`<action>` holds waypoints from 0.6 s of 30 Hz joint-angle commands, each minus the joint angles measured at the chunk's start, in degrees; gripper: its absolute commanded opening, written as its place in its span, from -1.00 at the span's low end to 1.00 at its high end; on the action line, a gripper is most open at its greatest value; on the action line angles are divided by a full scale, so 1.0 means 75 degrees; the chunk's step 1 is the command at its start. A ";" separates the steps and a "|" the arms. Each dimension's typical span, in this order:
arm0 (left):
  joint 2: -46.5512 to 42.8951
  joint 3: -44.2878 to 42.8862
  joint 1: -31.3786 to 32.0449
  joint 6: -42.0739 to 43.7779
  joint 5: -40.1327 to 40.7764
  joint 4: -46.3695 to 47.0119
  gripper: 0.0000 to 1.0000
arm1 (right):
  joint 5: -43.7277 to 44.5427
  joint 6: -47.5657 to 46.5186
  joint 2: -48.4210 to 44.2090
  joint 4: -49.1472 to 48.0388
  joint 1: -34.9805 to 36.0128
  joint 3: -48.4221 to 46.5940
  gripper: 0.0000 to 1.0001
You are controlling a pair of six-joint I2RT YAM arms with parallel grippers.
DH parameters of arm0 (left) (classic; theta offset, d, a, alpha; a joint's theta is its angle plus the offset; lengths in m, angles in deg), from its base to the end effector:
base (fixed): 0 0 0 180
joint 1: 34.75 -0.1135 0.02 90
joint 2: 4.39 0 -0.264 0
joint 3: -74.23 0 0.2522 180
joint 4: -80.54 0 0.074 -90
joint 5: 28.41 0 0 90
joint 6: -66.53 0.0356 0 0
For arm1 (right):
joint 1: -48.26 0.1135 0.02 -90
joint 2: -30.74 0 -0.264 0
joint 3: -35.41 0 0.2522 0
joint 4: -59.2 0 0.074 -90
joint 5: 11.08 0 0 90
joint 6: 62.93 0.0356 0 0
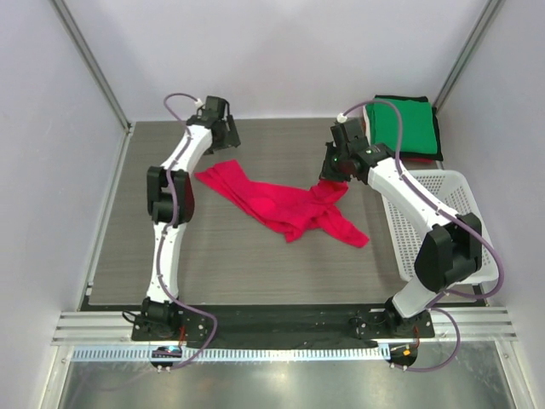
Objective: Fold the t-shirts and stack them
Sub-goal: Flatten the tshirt out
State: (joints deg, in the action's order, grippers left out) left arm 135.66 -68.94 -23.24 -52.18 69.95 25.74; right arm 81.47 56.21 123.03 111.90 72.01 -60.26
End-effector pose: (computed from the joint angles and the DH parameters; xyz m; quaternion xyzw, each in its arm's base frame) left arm 0.5321 -0.1031 0.2111 -0.1645 0.9279 -0.0479 0.3311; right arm 0.3244 0.1410 0.3091 0.0518 0.9360 0.1361 0.3204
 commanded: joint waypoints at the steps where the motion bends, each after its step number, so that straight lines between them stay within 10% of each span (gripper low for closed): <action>1: 0.0393 -0.0594 0.0176 0.0406 0.0092 -0.0575 0.62 | -0.0082 -0.0124 -0.0106 -0.0246 -0.0014 -0.0036 -0.98; 12: 0.0311 0.0226 0.0715 0.0652 0.0630 -0.0423 0.27 | -0.0070 -0.0148 -0.0142 -0.0246 -0.0014 0.0175 -0.97; 18: 0.0054 0.0625 0.0985 0.0921 0.1403 -0.0399 -0.58 | -0.0047 -0.0124 -0.0165 -0.0246 -0.0014 0.0257 -0.97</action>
State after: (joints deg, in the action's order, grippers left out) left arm 138.61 -65.85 -17.32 -47.63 76.88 24.28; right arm 81.17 55.82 123.03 111.58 72.01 -58.90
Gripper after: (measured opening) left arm 0.263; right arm 0.034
